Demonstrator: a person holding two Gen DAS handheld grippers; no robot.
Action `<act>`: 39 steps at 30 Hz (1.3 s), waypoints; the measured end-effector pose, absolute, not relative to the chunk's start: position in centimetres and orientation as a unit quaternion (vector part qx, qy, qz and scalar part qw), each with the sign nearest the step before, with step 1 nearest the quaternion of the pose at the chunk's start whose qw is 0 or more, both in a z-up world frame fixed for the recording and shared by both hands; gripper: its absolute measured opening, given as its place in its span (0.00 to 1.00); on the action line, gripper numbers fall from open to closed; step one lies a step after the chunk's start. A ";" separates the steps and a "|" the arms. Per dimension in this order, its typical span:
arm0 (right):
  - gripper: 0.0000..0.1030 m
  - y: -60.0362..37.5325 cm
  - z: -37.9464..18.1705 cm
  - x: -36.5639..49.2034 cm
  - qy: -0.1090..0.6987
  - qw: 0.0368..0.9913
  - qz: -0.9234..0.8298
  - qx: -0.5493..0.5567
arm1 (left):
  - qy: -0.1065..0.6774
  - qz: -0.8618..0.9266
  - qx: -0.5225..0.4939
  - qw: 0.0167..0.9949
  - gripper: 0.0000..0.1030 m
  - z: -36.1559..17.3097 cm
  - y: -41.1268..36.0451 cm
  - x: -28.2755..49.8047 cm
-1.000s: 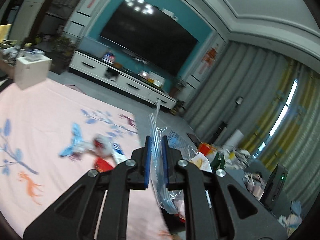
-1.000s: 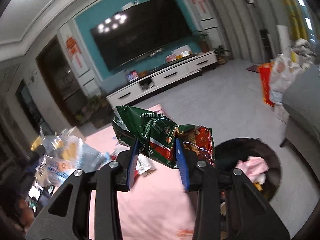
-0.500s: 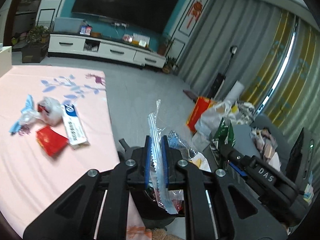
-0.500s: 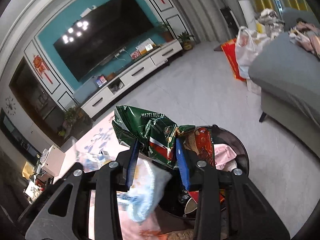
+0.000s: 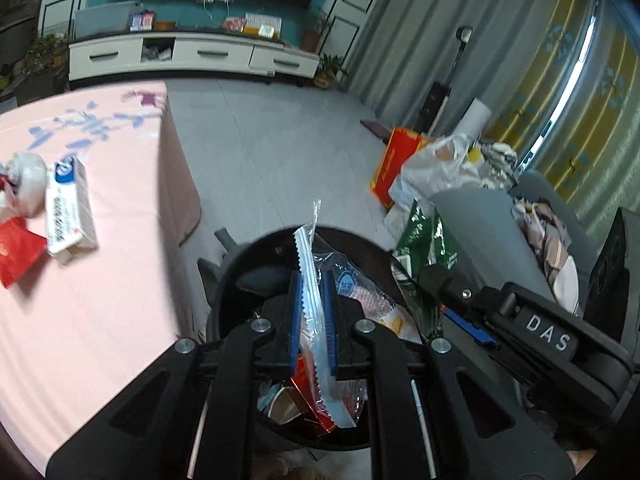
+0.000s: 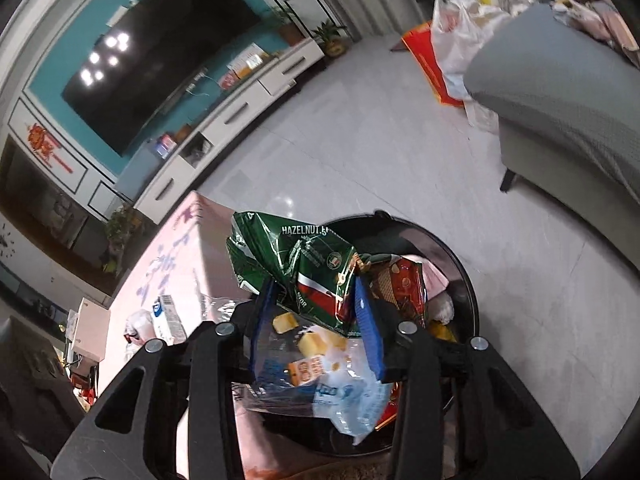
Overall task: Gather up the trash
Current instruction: 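Open both tools over the black bin to drop the wrappers, then grasp the blue cloth with the left tool while the right grasps the white plastic bag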
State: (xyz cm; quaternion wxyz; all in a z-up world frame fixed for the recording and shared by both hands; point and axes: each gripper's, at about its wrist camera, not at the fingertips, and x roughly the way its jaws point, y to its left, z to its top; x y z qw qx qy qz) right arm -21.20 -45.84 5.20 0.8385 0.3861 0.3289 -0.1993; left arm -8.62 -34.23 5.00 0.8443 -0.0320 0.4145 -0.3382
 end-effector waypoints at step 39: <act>0.93 -35.5 8.1 -14.0 0.316 0.901 -0.160 0.248 | 0.409 -0.082 -0.178 0.891 0.95 6.0 0.7 5.2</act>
